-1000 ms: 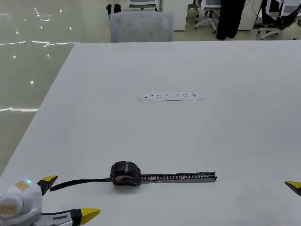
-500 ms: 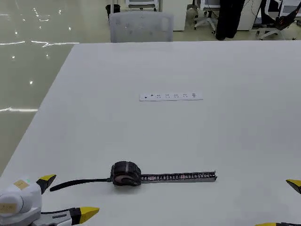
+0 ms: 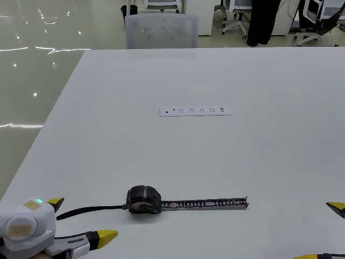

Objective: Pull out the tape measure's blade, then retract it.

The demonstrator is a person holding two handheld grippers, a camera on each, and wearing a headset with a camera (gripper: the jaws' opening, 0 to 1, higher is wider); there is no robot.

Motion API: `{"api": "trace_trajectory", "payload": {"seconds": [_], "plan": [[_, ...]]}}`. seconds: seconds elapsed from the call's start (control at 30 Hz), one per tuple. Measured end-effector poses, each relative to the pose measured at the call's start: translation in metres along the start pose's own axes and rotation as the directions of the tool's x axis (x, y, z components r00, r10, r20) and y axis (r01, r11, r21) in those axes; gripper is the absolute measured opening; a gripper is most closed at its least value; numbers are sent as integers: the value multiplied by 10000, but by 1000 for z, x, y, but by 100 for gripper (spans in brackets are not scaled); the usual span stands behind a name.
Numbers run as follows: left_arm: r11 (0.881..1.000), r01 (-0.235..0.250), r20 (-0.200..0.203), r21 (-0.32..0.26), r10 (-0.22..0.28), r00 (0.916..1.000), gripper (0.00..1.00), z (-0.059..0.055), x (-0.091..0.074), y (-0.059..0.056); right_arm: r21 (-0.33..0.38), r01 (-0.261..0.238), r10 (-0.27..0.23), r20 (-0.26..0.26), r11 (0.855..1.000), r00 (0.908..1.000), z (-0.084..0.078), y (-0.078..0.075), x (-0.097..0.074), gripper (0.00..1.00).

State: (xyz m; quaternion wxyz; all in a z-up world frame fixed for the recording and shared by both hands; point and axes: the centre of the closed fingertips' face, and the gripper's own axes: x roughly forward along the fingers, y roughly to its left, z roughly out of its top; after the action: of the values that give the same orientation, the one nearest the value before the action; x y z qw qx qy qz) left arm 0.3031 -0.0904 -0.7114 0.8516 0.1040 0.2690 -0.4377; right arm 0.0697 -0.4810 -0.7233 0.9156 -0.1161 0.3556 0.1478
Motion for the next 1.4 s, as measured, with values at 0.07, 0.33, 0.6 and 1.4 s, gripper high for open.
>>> {"api": "trace_trajectory", "payload": {"seconds": [0.07, 0.33, 0.6, 1.4], "plan": [[9997, -46, 151, -225, 49, 9999, 100, 5, 4, -2, -232, -142, 141, -66, 9996, 9999, 3, 0, 3, 100], [9992, -226, -270, -327, 218, 9994, 100, 6, 28, -24, -1292, -909, 836, -603, 9874, 9947, 14, -4, 19, 96], [9972, -401, 51, -632, 405, 9992, 100, 16, 46, -41, -2020, -1591, 1403, -1045, 9664, 9846, 26, -11, 32, 95], [9752, -1853, 228, -1207, 1894, 9816, 100, 18, 76, -37, -3357, -3524, 2954, -2098, 8736, 9320, 65, -17, 101, 80]]}}
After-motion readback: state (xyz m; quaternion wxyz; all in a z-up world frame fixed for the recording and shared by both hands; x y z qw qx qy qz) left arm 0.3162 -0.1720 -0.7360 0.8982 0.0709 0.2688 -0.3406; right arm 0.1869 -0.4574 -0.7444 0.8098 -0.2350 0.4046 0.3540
